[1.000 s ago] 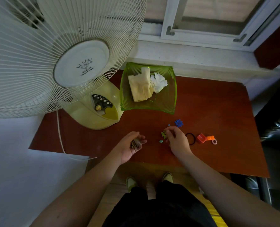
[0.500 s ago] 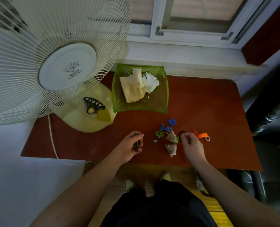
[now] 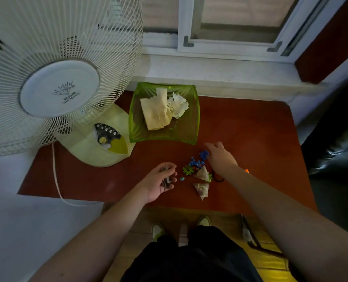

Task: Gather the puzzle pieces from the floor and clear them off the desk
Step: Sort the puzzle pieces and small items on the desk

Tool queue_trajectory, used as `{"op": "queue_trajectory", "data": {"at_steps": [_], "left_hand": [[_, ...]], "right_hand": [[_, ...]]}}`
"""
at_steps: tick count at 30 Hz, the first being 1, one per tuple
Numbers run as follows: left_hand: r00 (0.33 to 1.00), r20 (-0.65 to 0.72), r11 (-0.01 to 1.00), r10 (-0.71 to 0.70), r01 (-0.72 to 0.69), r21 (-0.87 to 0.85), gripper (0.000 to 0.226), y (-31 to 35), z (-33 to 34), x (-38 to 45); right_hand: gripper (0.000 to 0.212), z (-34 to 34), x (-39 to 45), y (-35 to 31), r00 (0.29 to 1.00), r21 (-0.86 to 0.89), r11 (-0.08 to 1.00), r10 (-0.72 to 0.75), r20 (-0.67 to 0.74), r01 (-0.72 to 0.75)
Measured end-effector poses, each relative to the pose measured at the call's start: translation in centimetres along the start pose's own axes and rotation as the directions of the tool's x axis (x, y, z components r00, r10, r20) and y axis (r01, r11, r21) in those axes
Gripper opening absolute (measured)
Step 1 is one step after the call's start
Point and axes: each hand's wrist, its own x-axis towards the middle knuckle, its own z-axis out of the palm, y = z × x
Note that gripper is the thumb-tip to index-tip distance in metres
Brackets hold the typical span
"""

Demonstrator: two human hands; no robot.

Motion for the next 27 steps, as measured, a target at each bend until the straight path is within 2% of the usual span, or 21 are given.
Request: {"op": "queue_trajectory", "data": {"at_steps": [3, 8, 10, 13, 16, 17, 18, 20, 21, 23, 25, 26, 27], "left_hand": [[0.998, -0.047, 0.998, 0.045, -0.047, -0.04, 0.009, 0.6, 0.3, 0.2], [0.99, -0.114, 0.99, 0.086, -0.098, -0.104, 0.009, 0.7, 0.8, 0.2], [0.986, -0.138, 0.987, 0.091, -0.108, -0.122, 0.009, 0.4, 1.0, 0.2], [0.983, -0.162, 0.983, 0.091, -0.115, -0.144, 0.009, -0.3, 1.6, 0.5], [0.985, -0.154, 0.983, 0.08, -0.103, -0.149, 0.008, -0.8, 2.6, 1.1], [0.986, -0.148, 0.983, 0.078, -0.101, -0.152, 0.008, -0.9, 3.1, 1.3], [0.987, -0.141, 0.983, 0.078, -0.1, -0.155, 0.008, -0.9, 3.6, 1.5], [0.988, -0.128, 0.981, 0.083, -0.104, -0.164, 0.008, -0.8, 4.7, 2.0], [0.989, -0.122, 0.98, 0.085, -0.105, -0.167, 0.008, -0.8, 5.3, 2.3], [0.99, -0.111, 0.981, 0.082, -0.1, -0.166, 0.008, -0.6, 6.5, 2.8], [0.992, -0.098, 0.984, 0.074, -0.089, -0.156, 0.008, -0.4, 7.6, 3.2], [0.993, -0.094, 0.985, 0.07, -0.084, -0.151, 0.008, -0.4, 8.1, 3.3], [0.994, -0.092, 0.986, 0.066, -0.079, -0.147, 0.008, -0.3, 8.5, 3.4]], "right_hand": [[0.052, 0.0, 1.1, -0.2, 0.997, -0.078, 0.997, -0.011, 0.077, 0.017], [0.046, 0.1, 2.0, 0.7, 0.996, -0.03, 0.999, -0.022, 0.088, 0.025], [0.044, -0.4, 2.3, 1.1, 0.995, 0.027, 0.999, -0.023, 0.094, 0.021], [0.028, -1.4, 2.4, 2.1, 0.994, 0.075, 0.996, -0.059, 0.089, 0.052], [0.024, -2.4, 2.2, 3.9, 0.999, 0.33, 0.943, -0.04, 0.016, 0.033], [0.022, -2.8, 2.0, 4.6, 1.0, 0.465, 0.885, -0.008, 0.004, 0.005], [0.018, -3.2, 1.8, 5.4, 0.999, 0.624, 0.78, 0.041, 0.02, -0.045], [0.009, -4.0, 1.1, 7.0, 0.981, 0.894, 0.409, 0.132, 0.142, -0.185], [0.009, -4.4, 0.6, 8.0, 0.966, 0.947, 0.216, 0.149, 0.21, -0.239], [0.013, -5.1, -0.4, 10.0, 0.941, 0.95, -0.037, 0.133, 0.311, -0.309], [0.017, -5.2, -1.3, 11.8, 0.924, 0.917, -0.198, 0.101, 0.37, -0.346], [0.02, -5.2, -1.7, 12.4, 0.915, 0.902, -0.239, 0.098, 0.392, -0.36], [0.023, -5.2, -2.3, 12.8, 0.905, 0.896, -0.232, 0.109, 0.41, -0.378]]}}
